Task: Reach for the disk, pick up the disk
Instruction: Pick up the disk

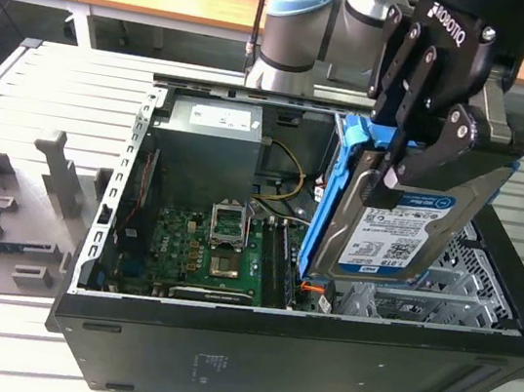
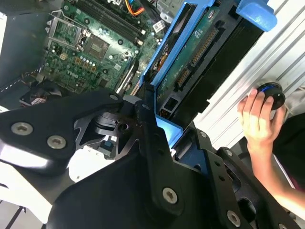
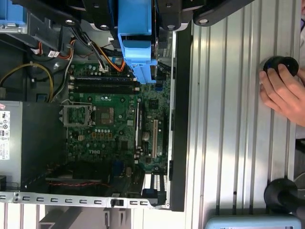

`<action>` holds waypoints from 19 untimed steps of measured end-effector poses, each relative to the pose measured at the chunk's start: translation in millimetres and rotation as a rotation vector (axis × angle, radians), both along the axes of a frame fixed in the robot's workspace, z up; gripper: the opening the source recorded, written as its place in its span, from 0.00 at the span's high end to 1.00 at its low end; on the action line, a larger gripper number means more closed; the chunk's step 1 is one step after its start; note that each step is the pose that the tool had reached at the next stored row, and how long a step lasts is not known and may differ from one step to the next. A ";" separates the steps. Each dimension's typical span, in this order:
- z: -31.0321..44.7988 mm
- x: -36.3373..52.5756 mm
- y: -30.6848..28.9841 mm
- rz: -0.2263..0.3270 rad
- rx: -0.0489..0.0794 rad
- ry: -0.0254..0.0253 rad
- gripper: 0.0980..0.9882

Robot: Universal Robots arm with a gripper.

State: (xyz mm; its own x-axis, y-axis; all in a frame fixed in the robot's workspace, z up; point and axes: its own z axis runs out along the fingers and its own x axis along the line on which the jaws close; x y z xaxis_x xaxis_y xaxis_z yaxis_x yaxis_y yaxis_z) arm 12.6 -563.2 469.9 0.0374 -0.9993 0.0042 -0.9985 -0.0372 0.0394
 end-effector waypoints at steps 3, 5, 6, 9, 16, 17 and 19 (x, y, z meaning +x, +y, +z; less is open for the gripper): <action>0.0 7.6 0.0 0.000 0.000 0.0001 0.70; 0.0 11.6 0.0 0.000 0.000 0.0001 0.70; 0.0 13.4 0.0 0.000 0.000 0.0001 0.70; 0.0 22.0 0.0 0.000 0.000 0.0002 0.70; -0.1 38.8 0.0 0.000 0.000 0.0004 0.70; -0.1 41.3 0.0 0.000 0.000 0.0003 0.70; -0.1 46.6 0.0 0.000 0.000 0.0005 0.70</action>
